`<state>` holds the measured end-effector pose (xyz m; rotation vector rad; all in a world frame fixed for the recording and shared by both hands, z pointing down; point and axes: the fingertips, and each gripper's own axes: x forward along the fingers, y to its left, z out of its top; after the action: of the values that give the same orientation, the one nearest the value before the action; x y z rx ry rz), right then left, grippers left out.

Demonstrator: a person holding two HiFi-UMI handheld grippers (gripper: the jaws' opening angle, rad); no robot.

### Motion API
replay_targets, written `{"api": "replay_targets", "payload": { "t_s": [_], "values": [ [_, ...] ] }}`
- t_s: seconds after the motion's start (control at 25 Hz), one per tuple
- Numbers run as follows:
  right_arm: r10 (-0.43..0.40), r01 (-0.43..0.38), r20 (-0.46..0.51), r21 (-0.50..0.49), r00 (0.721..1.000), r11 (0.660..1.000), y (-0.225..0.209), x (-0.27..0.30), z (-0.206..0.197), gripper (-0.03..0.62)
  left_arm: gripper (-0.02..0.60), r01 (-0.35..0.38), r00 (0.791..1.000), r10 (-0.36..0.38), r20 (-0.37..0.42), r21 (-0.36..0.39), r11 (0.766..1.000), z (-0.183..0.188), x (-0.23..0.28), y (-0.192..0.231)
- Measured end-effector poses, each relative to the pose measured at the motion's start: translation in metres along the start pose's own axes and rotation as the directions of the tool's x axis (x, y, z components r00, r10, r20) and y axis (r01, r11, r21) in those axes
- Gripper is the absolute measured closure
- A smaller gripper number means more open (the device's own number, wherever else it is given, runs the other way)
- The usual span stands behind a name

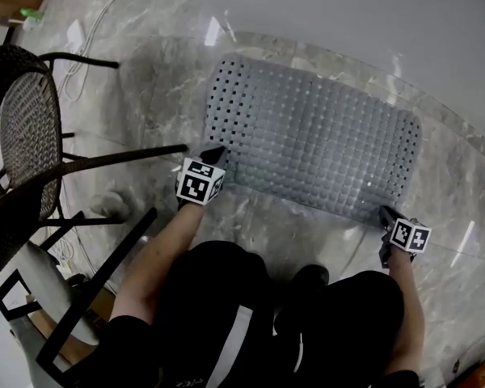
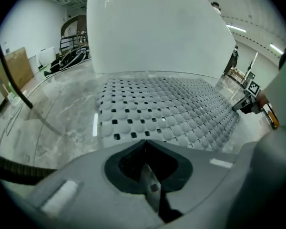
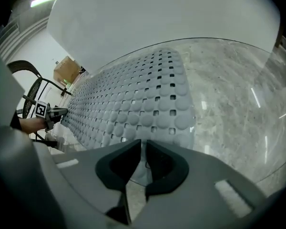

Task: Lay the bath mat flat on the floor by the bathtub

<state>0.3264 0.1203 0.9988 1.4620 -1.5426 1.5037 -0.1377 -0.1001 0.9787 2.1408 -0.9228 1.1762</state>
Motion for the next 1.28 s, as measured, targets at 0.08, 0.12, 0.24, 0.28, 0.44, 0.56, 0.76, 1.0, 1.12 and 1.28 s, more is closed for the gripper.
{"api": "replay_targets", "payload": {
  "t_s": [0.08,0.12,0.24,0.28,0.44,0.56,0.76,1.0,1.12,1.28],
  "values": [
    [-0.006,0.006,-0.005,0.007,1.000,1.000,-0.001,0.001,0.000,0.554,0.575,-0.030,0.999,0.031,0.015,-0.040,0.999,-0.006,-0.008,0.013],
    [-0.006,0.006,-0.006,0.014,1.000,1.000,-0.001,0.001,0.000,0.555,0.575,-0.034,0.999,0.036,0.024,-0.063,0.997,-0.007,-0.011,0.018],
    [-0.017,0.017,0.001,0.042,1.000,0.999,-0.007,-0.001,0.000,0.563,0.574,-0.034,0.998,0.038,0.040,-0.106,0.994,-0.009,-0.016,0.025],
    [-0.030,0.029,0.005,0.046,1.000,0.999,-0.010,-0.002,0.000,0.587,0.569,-0.042,0.998,0.047,0.041,-0.104,0.994,-0.008,-0.016,0.026],
    [-0.037,0.036,0.011,0.032,0.999,0.999,-0.016,-0.005,0.001,0.594,0.568,-0.092,0.995,0.096,0.037,-0.100,0.991,-0.010,-0.017,0.036],
    [-0.040,0.040,0.008,0.028,0.999,0.999,-0.015,-0.006,0.002,0.594,0.569,-0.095,0.994,0.101,0.040,-0.118,0.988,-0.011,-0.017,0.038],
    [-0.037,0.035,0.050,0.053,0.998,0.998,-0.014,-0.018,0.013,0.594,0.574,-0.098,0.994,0.104,0.041,-0.129,0.987,-0.010,-0.025,0.035],
    [-0.023,0.023,0.045,-0.004,0.999,1.000,-0.001,-0.022,0.025,0.589,0.575,-0.089,0.996,0.088,-0.016,-0.121,0.989,-0.025,-0.005,0.036],
    [-0.018,0.019,0.045,-0.021,0.999,1.000,0.003,-0.025,0.029,0.589,0.575,-0.059,0.998,0.059,-0.010,-0.114,0.992,-0.023,0.005,0.036],
    [-0.023,0.024,0.041,-0.030,0.999,0.999,0.002,-0.028,0.031,0.589,0.575,-0.012,1.000,0.016,0.024,-0.175,0.985,-0.017,0.011,0.036]
  ]
}}
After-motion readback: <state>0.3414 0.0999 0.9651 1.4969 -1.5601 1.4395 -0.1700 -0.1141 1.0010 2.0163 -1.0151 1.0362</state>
